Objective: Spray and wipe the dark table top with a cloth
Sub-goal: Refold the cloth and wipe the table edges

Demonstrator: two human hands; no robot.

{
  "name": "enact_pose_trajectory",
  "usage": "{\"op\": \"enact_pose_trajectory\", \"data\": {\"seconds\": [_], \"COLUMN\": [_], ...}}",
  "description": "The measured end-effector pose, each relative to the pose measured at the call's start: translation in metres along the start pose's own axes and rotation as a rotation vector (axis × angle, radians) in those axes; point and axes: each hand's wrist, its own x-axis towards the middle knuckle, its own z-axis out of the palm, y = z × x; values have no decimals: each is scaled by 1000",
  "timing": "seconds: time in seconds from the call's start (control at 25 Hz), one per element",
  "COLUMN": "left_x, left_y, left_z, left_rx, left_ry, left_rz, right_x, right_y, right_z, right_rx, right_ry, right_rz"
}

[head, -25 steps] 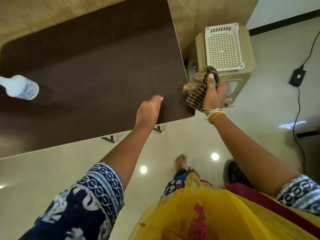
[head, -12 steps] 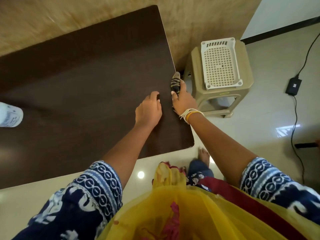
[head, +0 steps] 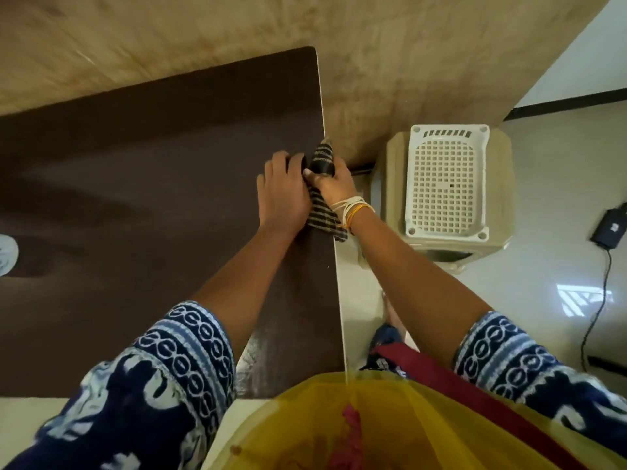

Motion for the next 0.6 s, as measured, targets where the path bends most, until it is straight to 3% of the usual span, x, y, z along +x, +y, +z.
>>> {"op": "enact_pose_trajectory", "data": {"seconds": [0.24,0.48,0.6], "left_x": [49,81,77], "left_y": [6,-1,-5], "left_z": [-3,-1,1], "left_rx": [-24,8,21], "left_ry": [19,-4,22], "left_rz": [-123,-150,-129], "right_x": [78,157,183], "right_y": [-60,-115,-135], "right_z": [0,7,10], "right_rx": [56,-118,-299], "right_ry": [-55,-54,-31], "right_rz": [4,-21,-125]}}
